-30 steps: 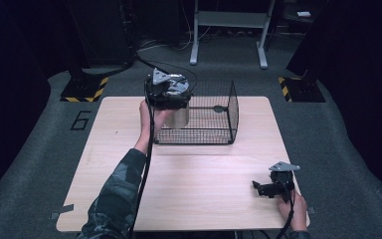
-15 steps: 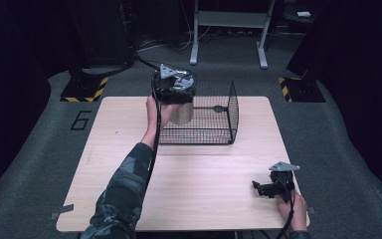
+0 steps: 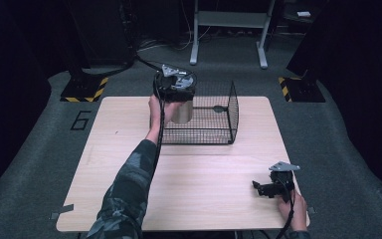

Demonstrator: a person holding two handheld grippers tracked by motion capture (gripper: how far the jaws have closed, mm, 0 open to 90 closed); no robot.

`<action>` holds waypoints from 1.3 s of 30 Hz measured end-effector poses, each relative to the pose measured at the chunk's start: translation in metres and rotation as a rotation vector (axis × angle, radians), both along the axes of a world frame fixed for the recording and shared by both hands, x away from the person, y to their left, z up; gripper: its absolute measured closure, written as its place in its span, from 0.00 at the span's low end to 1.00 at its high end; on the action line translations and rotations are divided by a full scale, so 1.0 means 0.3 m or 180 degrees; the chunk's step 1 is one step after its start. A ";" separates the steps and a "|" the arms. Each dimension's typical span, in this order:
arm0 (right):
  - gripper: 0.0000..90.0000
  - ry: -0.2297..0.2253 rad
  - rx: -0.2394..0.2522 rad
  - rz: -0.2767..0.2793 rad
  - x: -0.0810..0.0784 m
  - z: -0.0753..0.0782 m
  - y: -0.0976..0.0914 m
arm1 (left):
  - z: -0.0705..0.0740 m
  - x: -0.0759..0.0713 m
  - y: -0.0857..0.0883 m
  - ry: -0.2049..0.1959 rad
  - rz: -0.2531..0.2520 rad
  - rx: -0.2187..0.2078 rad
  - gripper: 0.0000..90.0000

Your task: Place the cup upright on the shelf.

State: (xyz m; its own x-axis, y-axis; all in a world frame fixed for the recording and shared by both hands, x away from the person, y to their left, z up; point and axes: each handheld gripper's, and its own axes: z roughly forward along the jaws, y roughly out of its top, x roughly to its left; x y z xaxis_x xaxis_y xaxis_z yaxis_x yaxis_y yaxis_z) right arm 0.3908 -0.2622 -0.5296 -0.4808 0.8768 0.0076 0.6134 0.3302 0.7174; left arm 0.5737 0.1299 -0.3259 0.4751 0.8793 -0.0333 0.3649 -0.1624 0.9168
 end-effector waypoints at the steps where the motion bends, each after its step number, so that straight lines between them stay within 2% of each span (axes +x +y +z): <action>1: 0.00 -0.0003 -0.0003 0.0005 0.000 0.000 -0.001 | -0.002 0.003 -0.001 0.0009 0.0003 0.0003 0.04; 16: 0.00 -0.0010 -0.0004 0.0007 0.001 0.000 -0.001 | -0.059 0.050 -0.029 0.0117 0.0064 0.0037 0.04; 21: 0.00 -0.0023 0.0001 0.0001 0.001 -0.001 0.000 | -0.090 0.070 -0.038 0.0171 0.0074 0.0040 0.04; 23: 0.00 -0.0009 -0.0005 0.0009 0.001 0.000 -0.001 | -0.109 0.081 -0.045 0.0246 0.0060 0.0091 0.04; 39: 0.00 -0.0022 -0.0002 -0.0001 0.001 -0.001 0.000 | -0.193 0.128 -0.078 0.0391 0.0116 0.0133 0.04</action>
